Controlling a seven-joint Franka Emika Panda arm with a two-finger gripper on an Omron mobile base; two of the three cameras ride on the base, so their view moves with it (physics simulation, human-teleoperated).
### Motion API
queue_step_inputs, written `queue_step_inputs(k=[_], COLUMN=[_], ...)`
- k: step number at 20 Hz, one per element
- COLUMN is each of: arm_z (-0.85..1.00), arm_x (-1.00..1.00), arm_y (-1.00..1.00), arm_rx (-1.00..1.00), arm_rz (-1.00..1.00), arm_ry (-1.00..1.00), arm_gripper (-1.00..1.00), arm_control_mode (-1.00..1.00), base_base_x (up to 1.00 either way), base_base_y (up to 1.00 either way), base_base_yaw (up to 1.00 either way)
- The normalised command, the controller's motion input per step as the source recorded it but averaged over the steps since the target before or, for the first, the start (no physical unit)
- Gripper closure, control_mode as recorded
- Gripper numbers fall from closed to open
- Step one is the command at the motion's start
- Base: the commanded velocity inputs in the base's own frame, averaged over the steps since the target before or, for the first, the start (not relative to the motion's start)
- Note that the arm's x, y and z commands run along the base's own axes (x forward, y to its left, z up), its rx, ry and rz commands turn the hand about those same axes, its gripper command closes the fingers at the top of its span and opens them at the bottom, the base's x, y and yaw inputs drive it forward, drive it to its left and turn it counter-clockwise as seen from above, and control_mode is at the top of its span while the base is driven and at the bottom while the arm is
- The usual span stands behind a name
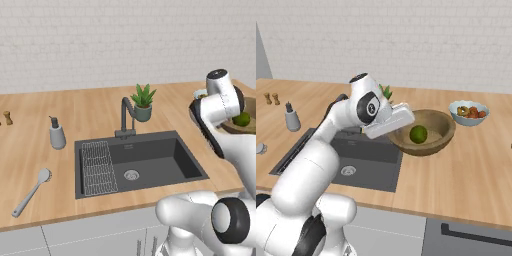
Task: Pick the lime from the sink and place it in the bowl. Then pick the bowl and place it in the microwave. Then close the microwave door and press the start button.
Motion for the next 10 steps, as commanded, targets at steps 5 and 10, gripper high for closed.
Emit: queue_step_inputs(k=[5, 10], arm_z=[0.6, 0.43], arm_x=[-0.31, -0.2], arm_y=[0.84, 0.96], arm_rx=[0.0, 0.0], arm_rz=[0.22, 0.33], arm_ry=[0.13, 0.18], arm_gripper=[1.0, 1.0], arm_control_mode=[-1.0, -1.0], base_base_x=[0.0, 0.0], base_base_y=[0.0, 0.0], base_base_yaw=[0.0, 0.0])
